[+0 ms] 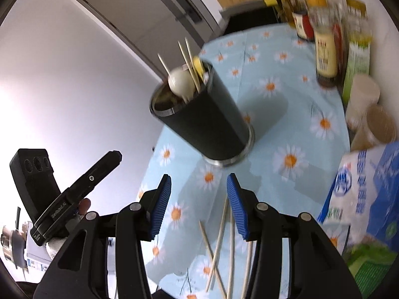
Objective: Organize utensils
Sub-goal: 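Lower the right gripper onto a loose chopstick and close it, then lift the chopstick with the right gripper while the left gripper grasps another chopstick, then lift both held chopsticks and carry them toward the black holder, then lower both chopsticks into the black holder and open both grippers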
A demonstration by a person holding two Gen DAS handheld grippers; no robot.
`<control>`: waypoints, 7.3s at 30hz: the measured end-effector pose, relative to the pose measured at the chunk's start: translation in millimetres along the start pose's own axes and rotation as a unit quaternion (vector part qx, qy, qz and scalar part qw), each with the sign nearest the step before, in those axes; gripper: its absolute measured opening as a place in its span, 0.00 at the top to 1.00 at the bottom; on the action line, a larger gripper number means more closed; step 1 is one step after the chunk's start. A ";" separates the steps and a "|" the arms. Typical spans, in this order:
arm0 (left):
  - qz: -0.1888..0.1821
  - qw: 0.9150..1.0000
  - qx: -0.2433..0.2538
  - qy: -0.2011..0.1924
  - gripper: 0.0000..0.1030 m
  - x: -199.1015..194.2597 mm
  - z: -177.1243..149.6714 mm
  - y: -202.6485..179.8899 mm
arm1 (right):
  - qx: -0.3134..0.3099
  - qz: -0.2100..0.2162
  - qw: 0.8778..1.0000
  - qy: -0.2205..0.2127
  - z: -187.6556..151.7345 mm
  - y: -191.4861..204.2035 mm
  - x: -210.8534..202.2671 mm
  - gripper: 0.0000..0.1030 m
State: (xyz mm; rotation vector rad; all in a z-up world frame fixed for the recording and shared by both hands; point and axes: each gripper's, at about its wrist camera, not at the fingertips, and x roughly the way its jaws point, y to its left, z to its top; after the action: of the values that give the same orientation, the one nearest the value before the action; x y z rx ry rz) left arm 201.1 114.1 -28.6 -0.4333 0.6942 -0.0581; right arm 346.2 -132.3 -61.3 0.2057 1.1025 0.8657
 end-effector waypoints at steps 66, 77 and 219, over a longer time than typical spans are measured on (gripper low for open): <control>0.075 0.970 -0.116 0.199 0.62 27.0 -124.0 43.4 | 0.033 -0.126 0.956 0.262 -47.5 -29.7 109.6 0.94; 0.058 0.951 -0.162 0.258 0.63 50.9 -127.3 15.1 | -0.004 -0.079 0.976 0.205 -40.6 -30.3 48.2 0.94; -0.078 0.986 0.141 -0.045 0.96 12.8 98.0 -39.1 | -0.100 -0.064 0.956 -0.269 44.3 113.6 -35.0 0.94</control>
State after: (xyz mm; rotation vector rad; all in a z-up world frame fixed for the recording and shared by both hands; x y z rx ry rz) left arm 276.3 112.1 46.5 -0.2147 0.5519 -0.2796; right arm 319.9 -69.6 45.8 0.1836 0.5099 0.7382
